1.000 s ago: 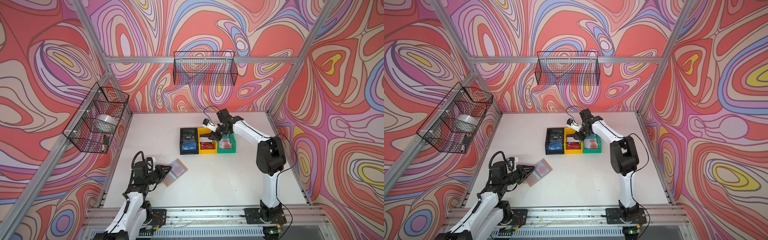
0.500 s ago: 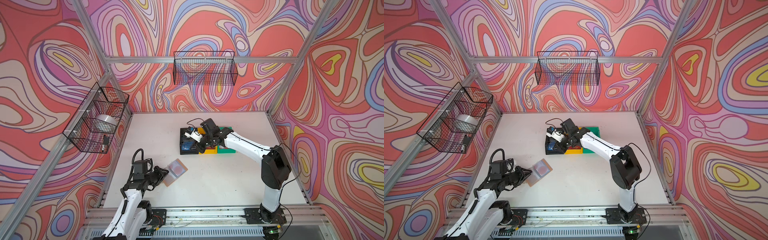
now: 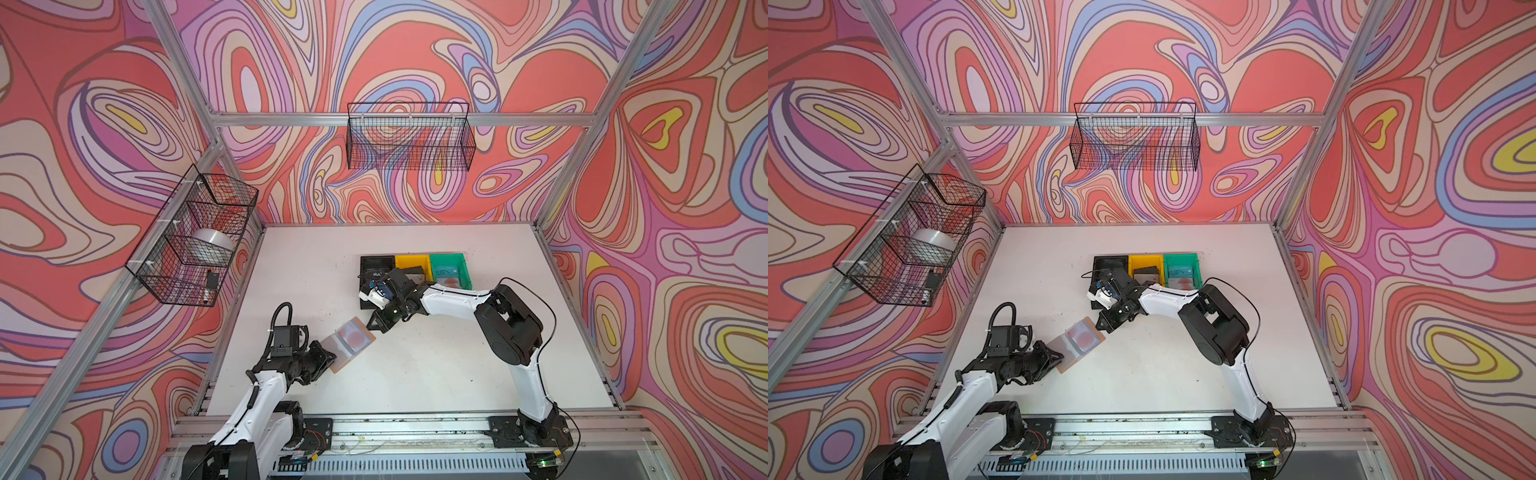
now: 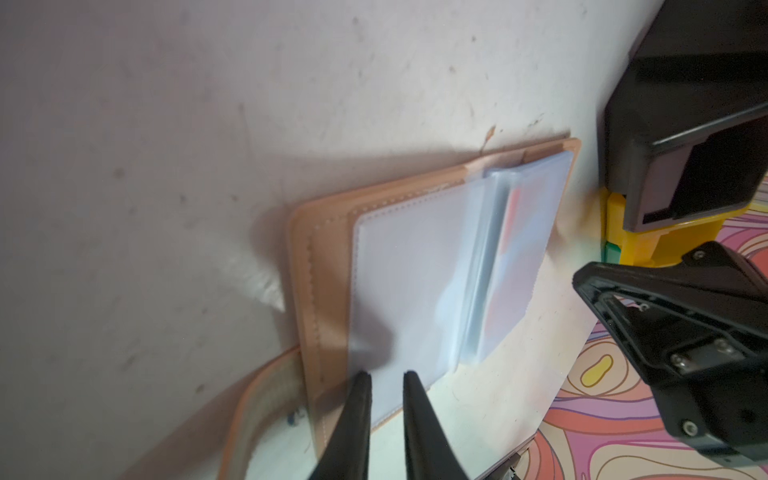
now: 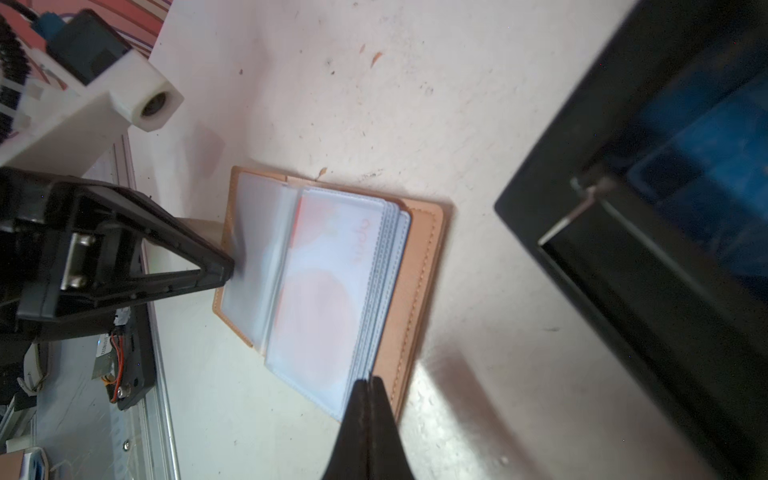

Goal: Take the credit cards out of the card holder

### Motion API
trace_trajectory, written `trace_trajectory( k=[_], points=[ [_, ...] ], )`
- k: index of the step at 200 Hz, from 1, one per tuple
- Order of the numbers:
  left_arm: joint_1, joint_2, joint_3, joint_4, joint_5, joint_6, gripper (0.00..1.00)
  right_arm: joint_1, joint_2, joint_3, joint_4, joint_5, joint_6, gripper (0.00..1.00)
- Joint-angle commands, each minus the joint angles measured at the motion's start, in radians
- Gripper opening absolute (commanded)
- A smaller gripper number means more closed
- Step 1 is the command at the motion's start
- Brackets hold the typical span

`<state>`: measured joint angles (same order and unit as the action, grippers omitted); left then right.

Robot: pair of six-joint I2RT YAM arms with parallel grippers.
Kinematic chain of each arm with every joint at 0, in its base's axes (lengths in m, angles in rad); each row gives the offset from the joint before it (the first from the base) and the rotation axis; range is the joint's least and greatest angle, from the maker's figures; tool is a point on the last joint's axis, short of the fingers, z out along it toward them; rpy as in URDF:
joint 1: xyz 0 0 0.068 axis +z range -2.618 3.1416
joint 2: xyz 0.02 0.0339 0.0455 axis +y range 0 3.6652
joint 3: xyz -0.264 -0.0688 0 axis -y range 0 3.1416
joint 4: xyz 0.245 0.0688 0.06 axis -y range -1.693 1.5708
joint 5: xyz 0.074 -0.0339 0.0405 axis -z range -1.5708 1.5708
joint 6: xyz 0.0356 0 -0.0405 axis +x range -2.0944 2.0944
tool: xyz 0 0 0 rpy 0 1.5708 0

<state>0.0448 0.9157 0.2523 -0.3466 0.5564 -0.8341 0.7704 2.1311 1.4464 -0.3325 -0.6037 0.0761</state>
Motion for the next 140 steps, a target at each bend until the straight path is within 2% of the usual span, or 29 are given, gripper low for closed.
trace_trajectory(
  k=[1,73,140],
  points=[
    [-0.003,0.040,-0.024,-0.005,-0.070,0.034,0.19,0.004,0.027,0.046,-0.002,0.001,0.004,0.00],
    [-0.003,0.196,0.005,0.121,-0.040,0.060,0.19,0.010,0.088,0.096,-0.042,0.011,-0.010,0.00],
    [-0.003,0.198,0.002,0.125,-0.050,0.070,0.19,0.037,0.148,0.132,-0.103,0.050,-0.043,0.00]
  ],
)
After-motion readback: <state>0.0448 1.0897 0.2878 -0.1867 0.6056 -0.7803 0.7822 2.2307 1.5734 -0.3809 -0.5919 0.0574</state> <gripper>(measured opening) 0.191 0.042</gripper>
